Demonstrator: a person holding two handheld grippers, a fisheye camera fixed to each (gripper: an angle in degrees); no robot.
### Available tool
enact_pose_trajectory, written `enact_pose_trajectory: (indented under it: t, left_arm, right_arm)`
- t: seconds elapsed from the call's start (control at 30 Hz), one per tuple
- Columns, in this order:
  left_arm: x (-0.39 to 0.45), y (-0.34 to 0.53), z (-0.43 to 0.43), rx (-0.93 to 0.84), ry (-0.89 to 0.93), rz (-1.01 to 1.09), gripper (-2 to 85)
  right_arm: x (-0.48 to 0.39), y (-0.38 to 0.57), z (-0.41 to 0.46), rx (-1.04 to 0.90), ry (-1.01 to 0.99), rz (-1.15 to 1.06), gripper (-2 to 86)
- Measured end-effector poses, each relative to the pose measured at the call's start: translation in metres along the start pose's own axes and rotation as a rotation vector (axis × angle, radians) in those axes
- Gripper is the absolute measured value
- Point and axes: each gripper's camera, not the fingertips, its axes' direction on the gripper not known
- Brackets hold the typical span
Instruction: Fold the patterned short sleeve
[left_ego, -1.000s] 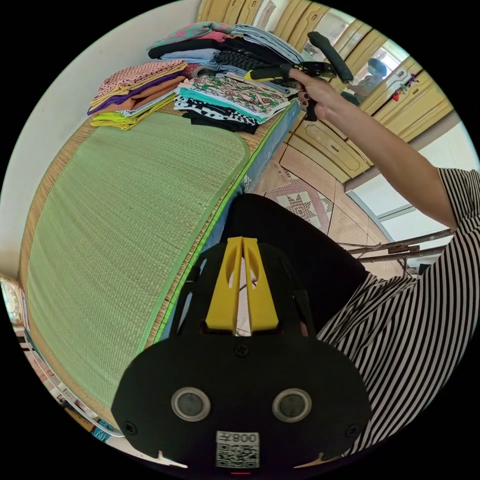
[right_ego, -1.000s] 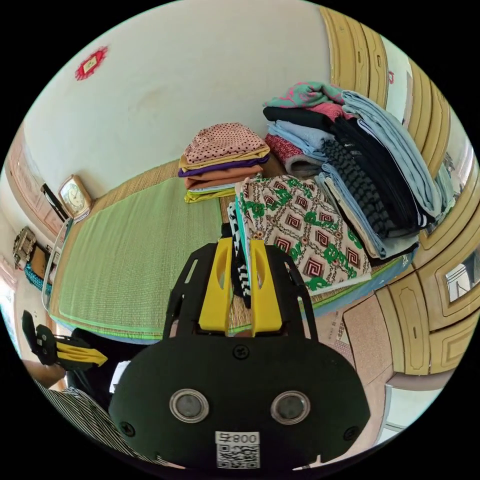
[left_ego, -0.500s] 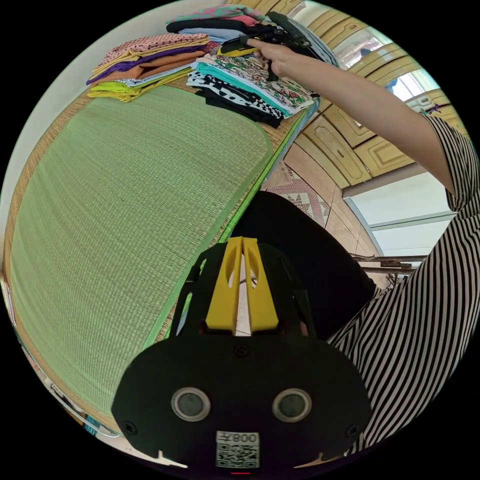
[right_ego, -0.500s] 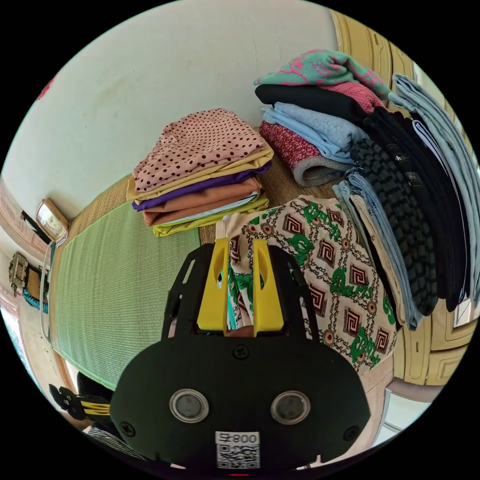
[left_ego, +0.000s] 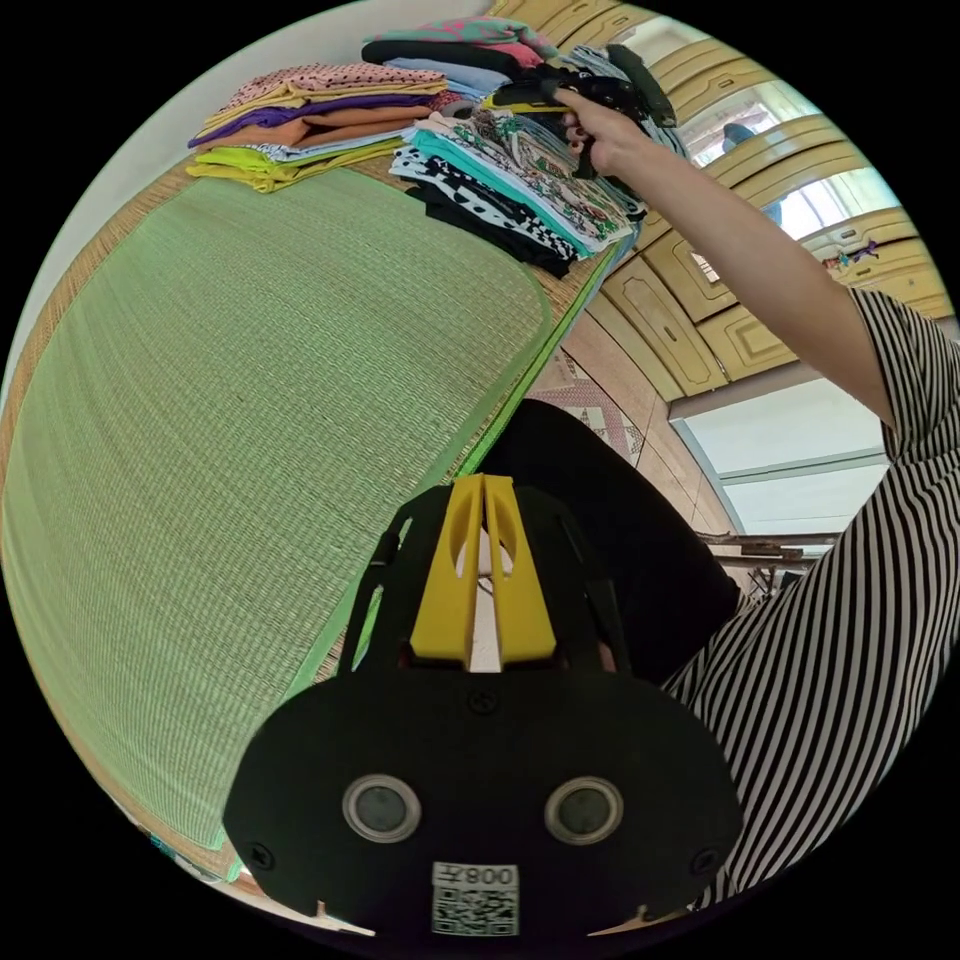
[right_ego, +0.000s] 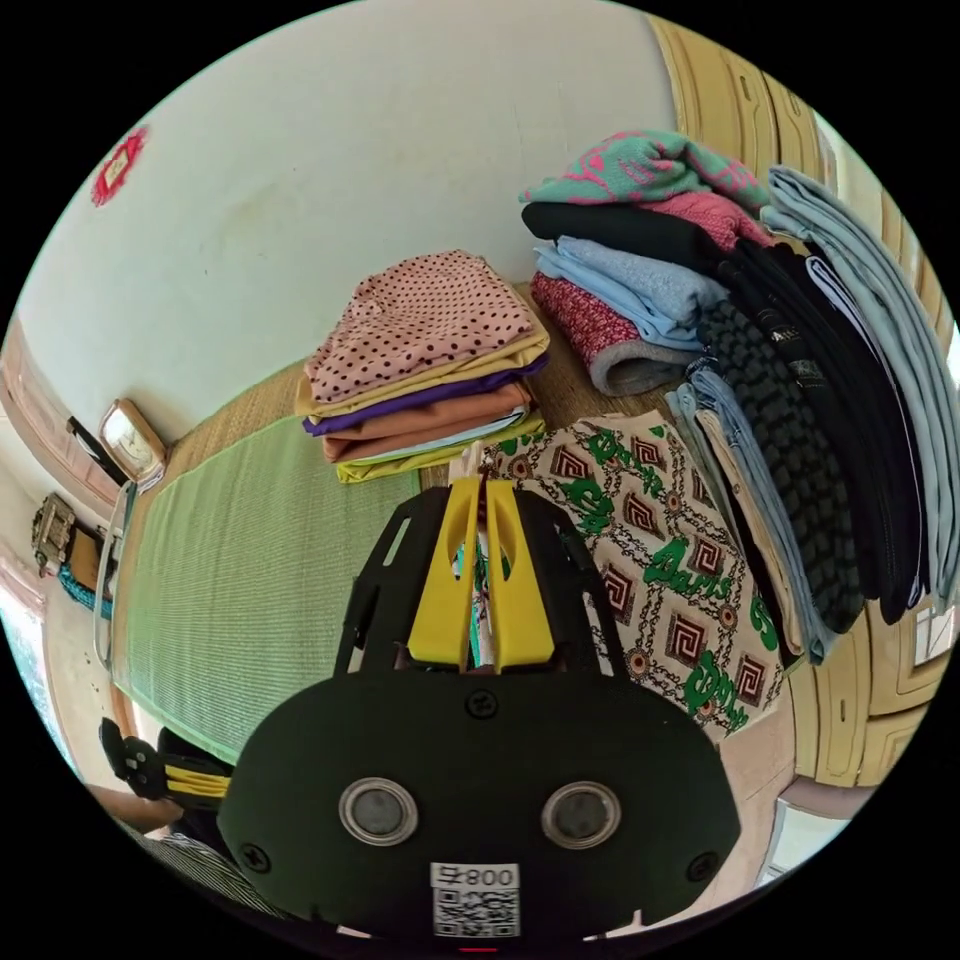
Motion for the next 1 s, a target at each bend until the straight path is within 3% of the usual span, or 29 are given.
enact_pose_trajectory:
  t: [0.4, 0.6, 0.8, 1.0]
  left_arm:
    - [-0.057, 0.068, -0.073, 0.25, 0.093, -0.082, 0.0]
    - [-0.104, 0.135, -0.112, 0.389, 0.187, -0.177, 0.1]
    - [-0.157, 0.197, -0.124, 0.492, 0.342, -0.285, 1.1]
    - [-0.201, 0.203, -0.108, 0.479, 0.554, -0.323, 3.7]
  right_arm:
    - [-0.066, 0.066, -0.174, 0.175, -0.43, -0.216, 0.0]
    - [-0.11, 0.133, -0.209, 0.102, -0.664, -0.257, 0.1]
    - [-0.128, 0.199, -0.219, -0.084, -0.768, -0.241, 0.3]
    - [-0.12, 0.227, -0.253, -0.113, -0.812, -0.248, 0.4]
